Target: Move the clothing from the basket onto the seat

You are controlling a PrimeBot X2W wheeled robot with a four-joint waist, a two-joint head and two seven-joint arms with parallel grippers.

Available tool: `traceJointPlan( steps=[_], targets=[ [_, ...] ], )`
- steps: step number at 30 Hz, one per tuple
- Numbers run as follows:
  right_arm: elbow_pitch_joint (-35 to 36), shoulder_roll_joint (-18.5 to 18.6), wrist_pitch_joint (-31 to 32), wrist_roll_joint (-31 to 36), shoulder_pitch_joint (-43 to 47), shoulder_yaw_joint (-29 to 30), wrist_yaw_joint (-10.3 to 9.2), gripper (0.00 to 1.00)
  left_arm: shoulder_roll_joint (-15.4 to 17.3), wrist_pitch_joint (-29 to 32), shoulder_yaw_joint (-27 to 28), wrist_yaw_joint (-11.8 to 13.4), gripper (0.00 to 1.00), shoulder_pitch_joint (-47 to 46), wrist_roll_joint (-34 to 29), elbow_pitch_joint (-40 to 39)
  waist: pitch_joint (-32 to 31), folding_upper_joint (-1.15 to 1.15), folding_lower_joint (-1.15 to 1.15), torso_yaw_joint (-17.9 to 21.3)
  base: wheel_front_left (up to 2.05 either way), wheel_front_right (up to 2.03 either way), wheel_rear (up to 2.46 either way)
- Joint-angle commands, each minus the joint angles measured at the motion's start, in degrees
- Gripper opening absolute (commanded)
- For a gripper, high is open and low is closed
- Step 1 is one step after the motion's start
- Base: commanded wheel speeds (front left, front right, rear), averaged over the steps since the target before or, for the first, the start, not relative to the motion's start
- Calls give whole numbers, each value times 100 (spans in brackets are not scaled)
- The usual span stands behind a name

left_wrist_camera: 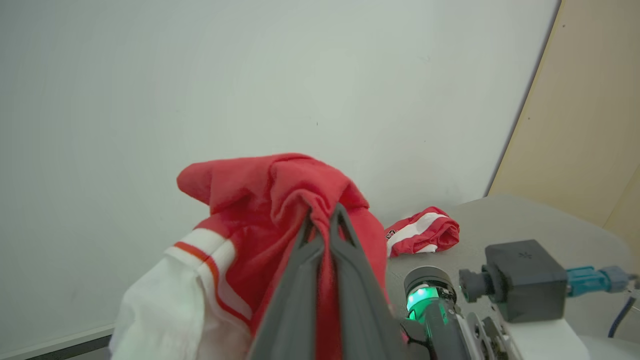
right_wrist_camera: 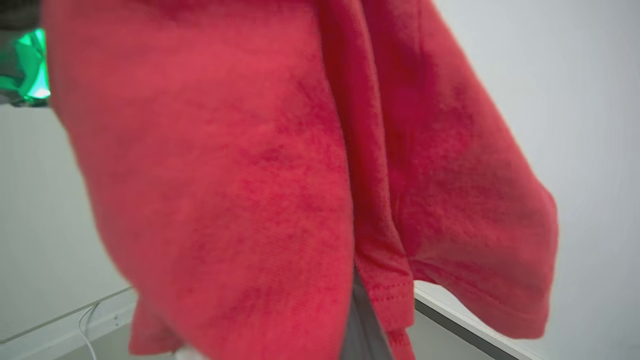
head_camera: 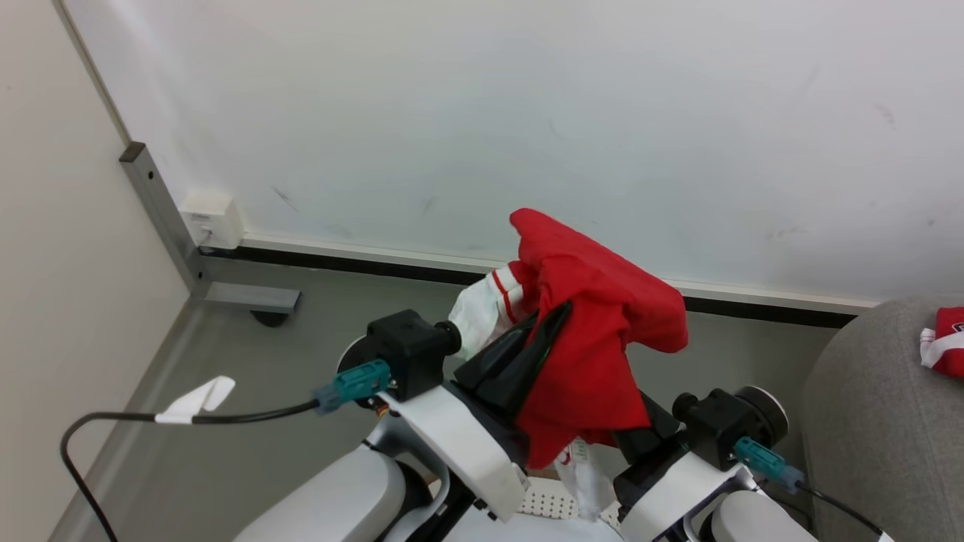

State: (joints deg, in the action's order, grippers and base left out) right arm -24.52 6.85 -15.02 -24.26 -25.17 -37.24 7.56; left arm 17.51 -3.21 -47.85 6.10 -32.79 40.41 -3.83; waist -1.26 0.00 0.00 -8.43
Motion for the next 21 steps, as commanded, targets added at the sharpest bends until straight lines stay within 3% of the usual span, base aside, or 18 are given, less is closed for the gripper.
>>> traceJointPlan(
  steps=[1,2,4,6,7,8,21],
  targets=[
    [113,27,-19,52,127,89,-15,0,47,-44,7,20,0,92,40,25,3,0,0,28,0,0,0],
    [183,51,-20,87,174,146,-15,0,60,-43,6,30,9,111,45,32,4,0,0,49,0,0,0],
    [317,120,-19,134,258,238,-15,0,85,-41,1,50,39,175,45,41,6,0,0,116,0,0,0],
    [450,191,-20,171,343,346,-15,0,83,-29,-64,42,51,263,65,41,14,0,0,189,0,0,0],
    [527,224,-20,178,380,409,-15,0,83,-41,-90,38,96,299,60,37,21,0,0,234,0,0,0],
    [599,256,-20,187,422,482,-15,0,78,-69,-107,40,100,326,57,27,28,0,0,283,0,0,0],
    [1494,494,67,217,718,1657,-15,0,99,-313,-201,-24,100,351,-94,-117,276,0,0,1330,0,0,0]
  ],
)
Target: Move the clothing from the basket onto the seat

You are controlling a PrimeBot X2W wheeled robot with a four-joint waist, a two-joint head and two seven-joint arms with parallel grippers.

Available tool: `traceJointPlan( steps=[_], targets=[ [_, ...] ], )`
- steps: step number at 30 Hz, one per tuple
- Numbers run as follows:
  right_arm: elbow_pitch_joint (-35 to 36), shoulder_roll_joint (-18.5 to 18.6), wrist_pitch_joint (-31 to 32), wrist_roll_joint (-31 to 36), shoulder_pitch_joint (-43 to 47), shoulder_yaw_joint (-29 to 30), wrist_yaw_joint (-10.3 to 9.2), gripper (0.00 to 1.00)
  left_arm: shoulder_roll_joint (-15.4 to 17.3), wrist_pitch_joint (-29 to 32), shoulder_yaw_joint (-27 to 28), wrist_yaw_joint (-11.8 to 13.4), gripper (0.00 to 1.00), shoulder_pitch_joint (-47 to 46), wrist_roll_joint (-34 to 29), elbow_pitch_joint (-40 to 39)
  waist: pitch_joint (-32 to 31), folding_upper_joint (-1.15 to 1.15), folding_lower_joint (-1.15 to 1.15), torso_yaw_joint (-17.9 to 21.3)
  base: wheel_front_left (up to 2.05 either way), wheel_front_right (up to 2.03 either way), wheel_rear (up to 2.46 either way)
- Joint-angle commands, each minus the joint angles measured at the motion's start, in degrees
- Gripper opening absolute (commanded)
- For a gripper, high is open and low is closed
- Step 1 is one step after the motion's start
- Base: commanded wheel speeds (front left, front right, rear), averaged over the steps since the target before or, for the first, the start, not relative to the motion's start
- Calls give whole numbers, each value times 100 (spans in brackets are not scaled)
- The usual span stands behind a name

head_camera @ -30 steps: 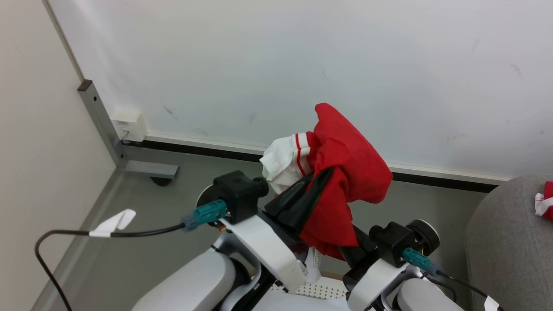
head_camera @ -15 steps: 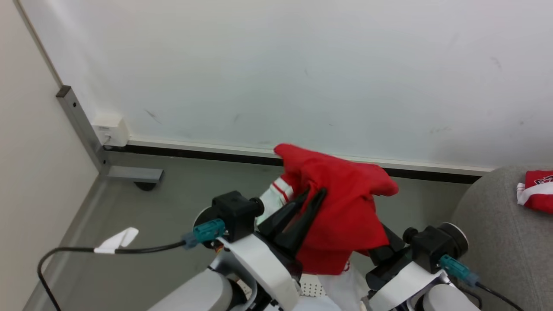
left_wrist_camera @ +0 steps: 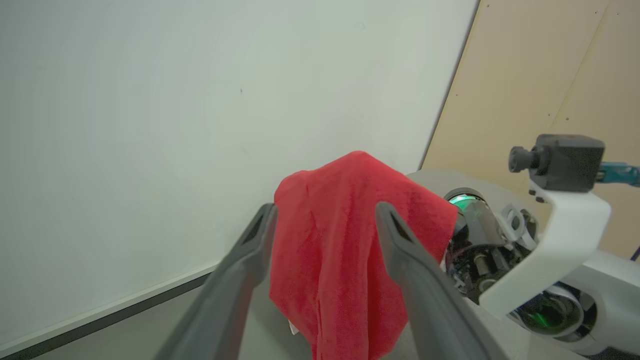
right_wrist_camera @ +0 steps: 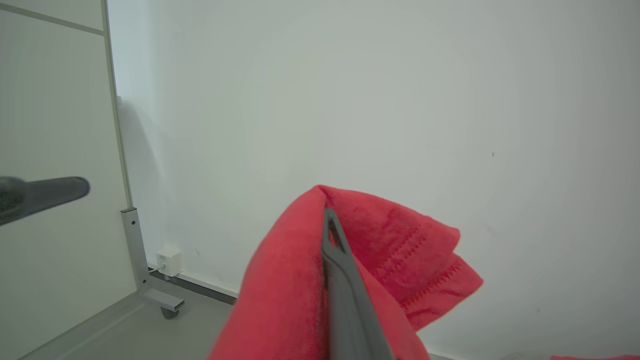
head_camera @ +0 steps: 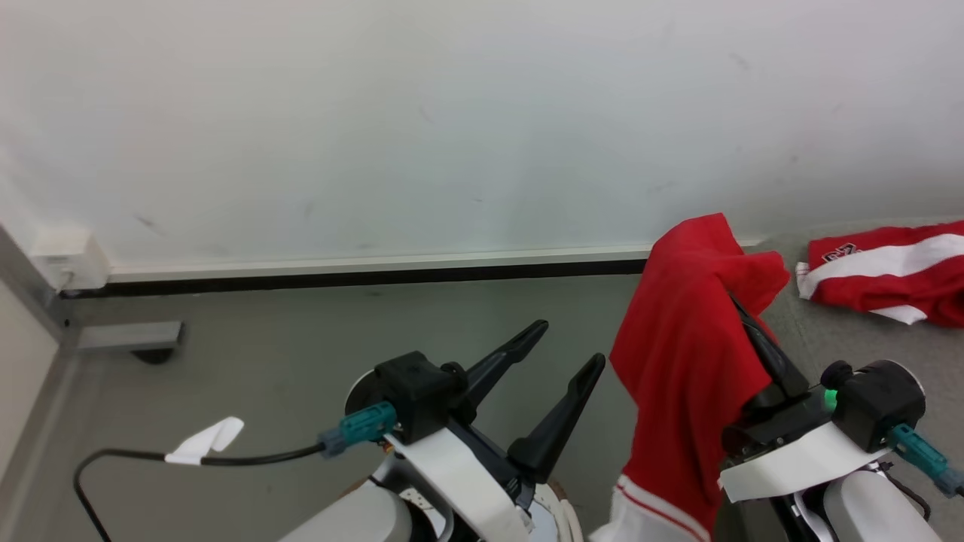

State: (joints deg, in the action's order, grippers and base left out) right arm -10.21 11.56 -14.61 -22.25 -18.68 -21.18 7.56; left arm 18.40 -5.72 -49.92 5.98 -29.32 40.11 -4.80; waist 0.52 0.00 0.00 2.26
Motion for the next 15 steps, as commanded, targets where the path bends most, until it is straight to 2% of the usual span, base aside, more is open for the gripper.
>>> traceJointPlan(
  steps=[1,15],
  targets=[
    [136,27,37,2,97,116,-15,0,2,-72,-12,-26,100,-18,-85,-29,122,0,0,358,0,0,0],
    [1121,-11,318,15,758,718,-14,0,125,-146,-221,-231,100,-288,-408,-29,511,0,0,1685,0,0,0]
  ],
)
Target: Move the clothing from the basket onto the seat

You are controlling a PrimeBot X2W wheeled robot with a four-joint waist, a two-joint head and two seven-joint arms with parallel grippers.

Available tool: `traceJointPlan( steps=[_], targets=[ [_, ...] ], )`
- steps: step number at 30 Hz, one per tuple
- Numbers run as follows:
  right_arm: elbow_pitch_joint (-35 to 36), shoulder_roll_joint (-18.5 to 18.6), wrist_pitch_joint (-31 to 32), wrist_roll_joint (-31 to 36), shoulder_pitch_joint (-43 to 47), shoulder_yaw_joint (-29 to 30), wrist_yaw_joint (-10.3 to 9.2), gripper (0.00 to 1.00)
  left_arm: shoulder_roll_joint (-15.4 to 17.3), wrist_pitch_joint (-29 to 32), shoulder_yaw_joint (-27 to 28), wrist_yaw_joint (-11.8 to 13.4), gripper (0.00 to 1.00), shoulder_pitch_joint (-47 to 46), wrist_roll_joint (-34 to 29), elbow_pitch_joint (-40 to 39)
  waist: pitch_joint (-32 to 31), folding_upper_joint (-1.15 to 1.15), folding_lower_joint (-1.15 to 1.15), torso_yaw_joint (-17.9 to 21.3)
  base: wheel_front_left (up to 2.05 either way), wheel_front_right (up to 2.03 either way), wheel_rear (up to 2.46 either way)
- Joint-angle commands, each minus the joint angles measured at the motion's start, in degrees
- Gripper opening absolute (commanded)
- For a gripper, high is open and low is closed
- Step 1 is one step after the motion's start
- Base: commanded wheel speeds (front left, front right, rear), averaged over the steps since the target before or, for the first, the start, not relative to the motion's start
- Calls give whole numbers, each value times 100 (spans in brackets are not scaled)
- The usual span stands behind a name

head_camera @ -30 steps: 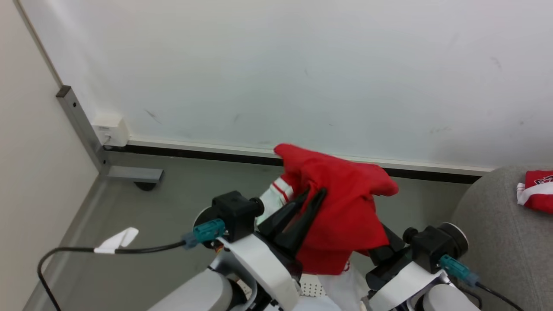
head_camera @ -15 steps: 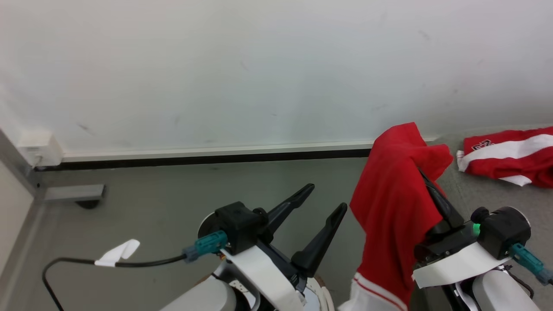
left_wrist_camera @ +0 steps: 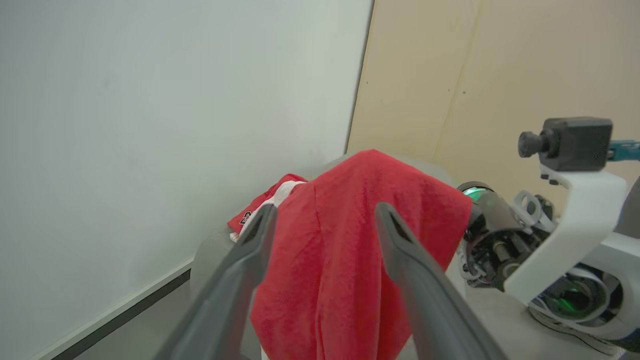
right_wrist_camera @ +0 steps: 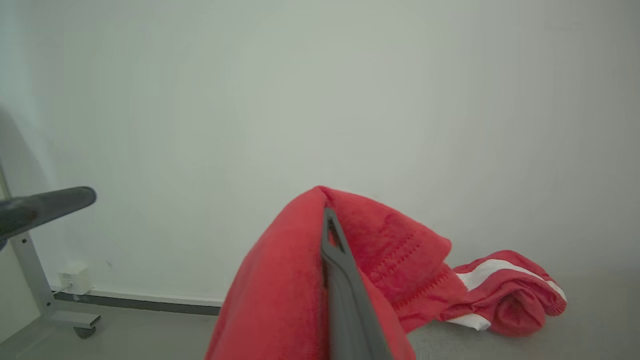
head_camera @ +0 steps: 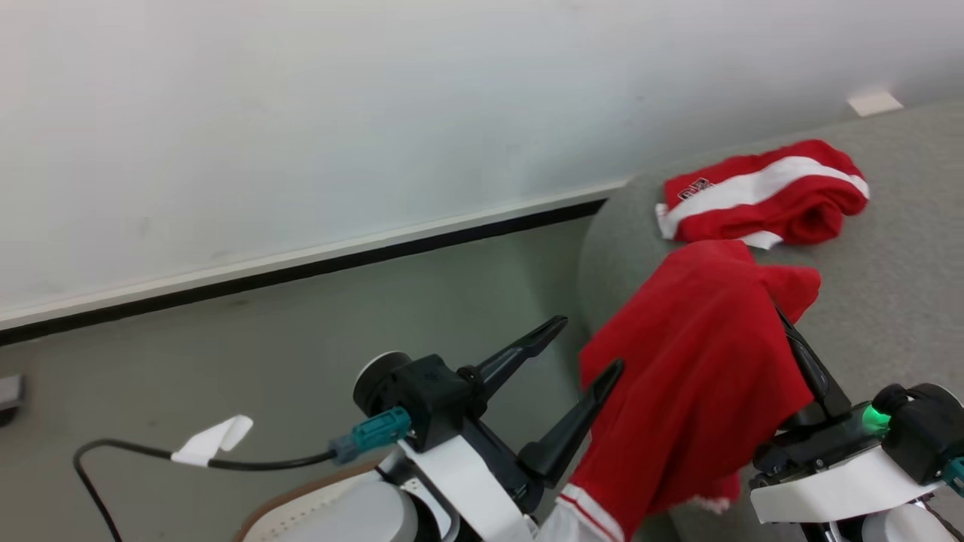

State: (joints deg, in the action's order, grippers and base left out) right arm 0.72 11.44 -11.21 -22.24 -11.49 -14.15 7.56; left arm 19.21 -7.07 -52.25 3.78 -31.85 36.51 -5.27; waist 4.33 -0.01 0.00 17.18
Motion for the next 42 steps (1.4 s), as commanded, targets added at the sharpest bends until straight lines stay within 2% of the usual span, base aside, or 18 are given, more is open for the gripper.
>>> traceJointPlan(
  steps=[1,7,14,20,30,35,38,42],
  targets=[
    [74,-17,-18,3,70,35,-14,0,51,-13,-4,-16,100,-38,-54,30,161,1,0,263,0,0,0],
    [252,-43,-16,-81,119,61,-14,0,103,-47,-75,-57,100,-57,-126,162,328,1,0,545,0,0,0],
    [420,108,-46,-212,-268,177,-15,0,103,-93,-128,-113,100,-192,-258,271,572,1,0,639,0,0,0],
    [438,593,110,-245,-1036,432,-14,0,107,-29,-200,-100,100,-375,-418,325,865,1,0,537,0,0,0],
    [559,1636,748,-535,-2138,1926,-15,0,229,107,-126,-135,100,-605,-369,160,1606,1,0,72,0,0,0],
    [238,1896,1020,-345,-2597,2952,-15,0,400,241,-96,-174,100,-780,-471,47,2125,1,0,-76,0,0,0],
    [-68,2091,1159,-380,-2822,3229,-14,0,513,374,-96,-192,100,-911,-513,-51,2495,1,0,-141,0,0,0],
    [-714,2223,1260,-433,-2931,3273,-15,0,634,508,-70,-222,100,-1087,-593,-193,2979,1,0,-231,0,0,0]
  ],
)
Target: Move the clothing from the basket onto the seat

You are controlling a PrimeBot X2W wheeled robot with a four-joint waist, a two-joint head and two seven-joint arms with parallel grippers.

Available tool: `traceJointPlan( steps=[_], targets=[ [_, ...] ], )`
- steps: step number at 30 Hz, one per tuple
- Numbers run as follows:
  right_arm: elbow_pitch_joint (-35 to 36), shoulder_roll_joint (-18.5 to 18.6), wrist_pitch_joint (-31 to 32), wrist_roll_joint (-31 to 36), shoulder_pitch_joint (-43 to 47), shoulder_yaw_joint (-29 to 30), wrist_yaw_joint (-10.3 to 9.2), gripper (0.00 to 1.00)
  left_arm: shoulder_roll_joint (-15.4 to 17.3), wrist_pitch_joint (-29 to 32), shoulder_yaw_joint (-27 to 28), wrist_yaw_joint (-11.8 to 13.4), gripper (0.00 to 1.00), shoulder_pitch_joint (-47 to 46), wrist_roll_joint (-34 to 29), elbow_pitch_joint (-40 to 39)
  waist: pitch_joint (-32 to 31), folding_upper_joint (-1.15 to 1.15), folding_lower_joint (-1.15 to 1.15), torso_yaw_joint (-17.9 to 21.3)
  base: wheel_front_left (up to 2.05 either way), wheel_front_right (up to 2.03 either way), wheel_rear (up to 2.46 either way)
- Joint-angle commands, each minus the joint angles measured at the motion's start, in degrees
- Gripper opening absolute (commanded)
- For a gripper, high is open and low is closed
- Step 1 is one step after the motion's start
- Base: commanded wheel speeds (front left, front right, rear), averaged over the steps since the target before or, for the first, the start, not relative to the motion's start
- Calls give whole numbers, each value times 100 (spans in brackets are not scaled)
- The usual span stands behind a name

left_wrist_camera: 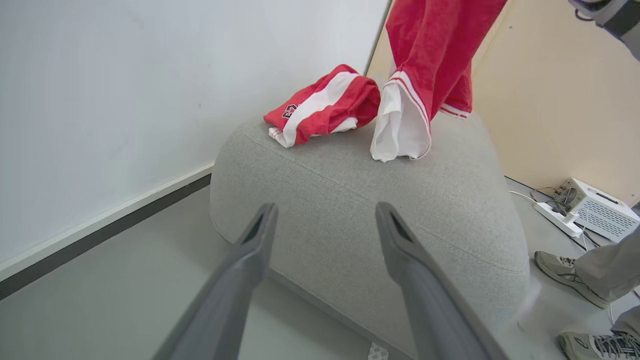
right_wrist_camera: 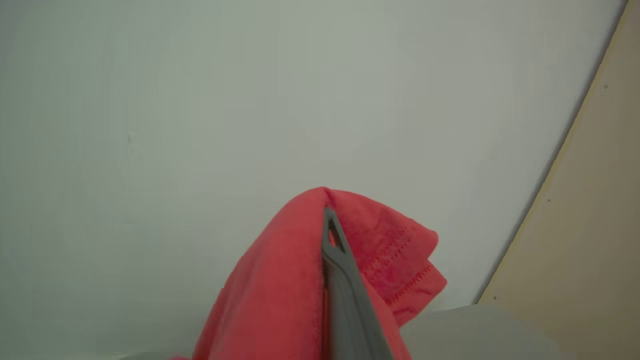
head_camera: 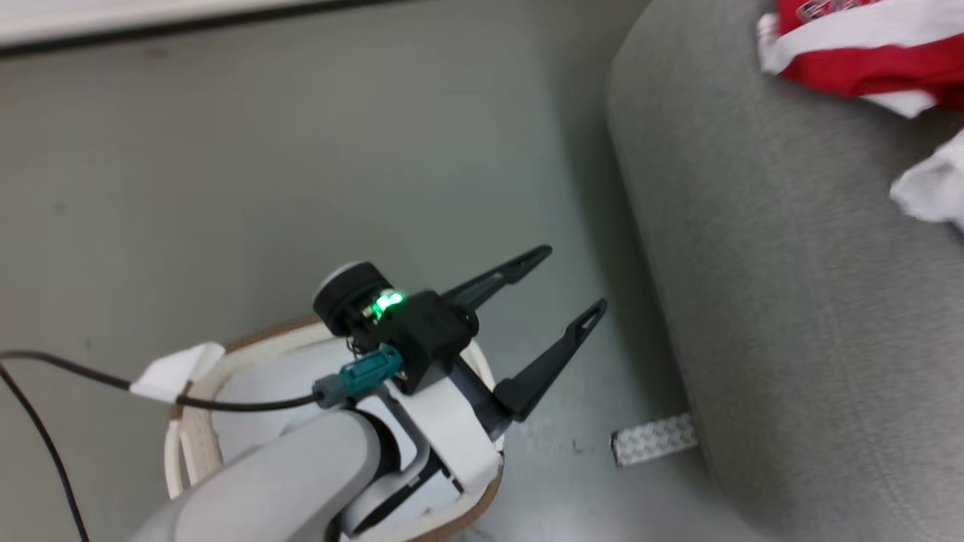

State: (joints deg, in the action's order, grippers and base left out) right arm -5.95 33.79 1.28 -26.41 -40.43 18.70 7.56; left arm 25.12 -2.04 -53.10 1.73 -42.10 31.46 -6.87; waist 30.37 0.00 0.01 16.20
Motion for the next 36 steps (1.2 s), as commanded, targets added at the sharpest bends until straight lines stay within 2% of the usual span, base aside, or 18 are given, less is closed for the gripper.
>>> traceJointPlan(
  steps=[1,2,6,10,14,17,19,21,30,36],
  targets=[
    [-238,-36,-1,-16,-42,-47,-15,0,59,25,28,-16,100,-100,-91,-50,481,0,-1,-151,0,0,0],
    [-238,-36,-1,-16,-42,-47,-15,0,59,25,28,-16,100,-100,-91,-50,481,0,-1,-151,0,0,0],
    [-1252,-243,35,107,-24,-35,-15,0,60,52,33,-37,100,-227,-139,-97,791,0,-1,-244,0,0,0],
    [-2230,-448,137,228,-71,-303,-15,0,17,38,27,-65,100,-323,-134,-96,985,0,-1,-324,0,0,0],
    [-2898,-606,402,267,-84,-755,-15,0,-11,-21,15,-77,100,-363,-131,-43,1043,0,-1,-376,0,0,0],
    [-3151,-585,350,317,-147,-914,-14,20,-35,-73,3,-71,100,-361,-140,-18,1001,0,-1,-399,0,0,0],
    [-3249,-576,309,374,-192,-1012,-14,43,-39,-106,5,-60,100,-330,-118,14,928,0,-1,-404,0,0,0],
    [-3291,-516,281,440,-244,-1089,-14,100,-40,-145,9,-51,100,-278,-77,54,822,0,-1,-395,0,0,0],
    [-3364,-324,664,525,-28,-1430,-15,100,-156,-430,-56,8,100,80,60,293,-22,0,-1,-324,0,0,0],
    [-2866,-158,1337,439,313,-1795,-15,100,-177,-618,-46,125,100,439,234,455,-705,0,-1,-330,0,0,0]
  ],
)
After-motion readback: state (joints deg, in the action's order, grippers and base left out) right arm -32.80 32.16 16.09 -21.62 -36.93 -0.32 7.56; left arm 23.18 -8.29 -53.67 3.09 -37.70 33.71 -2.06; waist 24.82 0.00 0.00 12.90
